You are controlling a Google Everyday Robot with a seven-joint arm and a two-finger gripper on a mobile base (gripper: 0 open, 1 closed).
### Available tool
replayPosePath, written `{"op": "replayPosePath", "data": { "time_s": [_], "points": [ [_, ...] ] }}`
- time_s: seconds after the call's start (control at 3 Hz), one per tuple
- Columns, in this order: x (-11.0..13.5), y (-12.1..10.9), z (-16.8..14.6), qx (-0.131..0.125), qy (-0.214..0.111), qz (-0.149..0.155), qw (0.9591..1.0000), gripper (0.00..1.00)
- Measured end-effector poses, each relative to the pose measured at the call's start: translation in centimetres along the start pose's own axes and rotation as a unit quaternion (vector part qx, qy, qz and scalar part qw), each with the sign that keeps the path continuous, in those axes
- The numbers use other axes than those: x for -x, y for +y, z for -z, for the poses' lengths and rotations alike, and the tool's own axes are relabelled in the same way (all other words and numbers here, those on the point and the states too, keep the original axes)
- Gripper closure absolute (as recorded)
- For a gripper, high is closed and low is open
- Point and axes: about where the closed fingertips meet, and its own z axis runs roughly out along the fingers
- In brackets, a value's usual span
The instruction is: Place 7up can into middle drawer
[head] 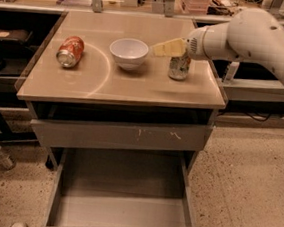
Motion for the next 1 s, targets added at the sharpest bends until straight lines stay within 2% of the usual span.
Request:
{"op": "replayPosePath", "data": {
  "time_s": [0.33,0.67,1.0],
  "points": [
    [-0.7,0.69,-1.92,0.002,-0.009,-0.017,0.9998,0.0],
    [-0.64,0.69,-1.95,0.001,-0.011,-0.017,0.9998,0.19],
    [-0.64,0.69,-1.96,0.001,-0.011,-0.017,0.9998,0.42]
  ]
}}
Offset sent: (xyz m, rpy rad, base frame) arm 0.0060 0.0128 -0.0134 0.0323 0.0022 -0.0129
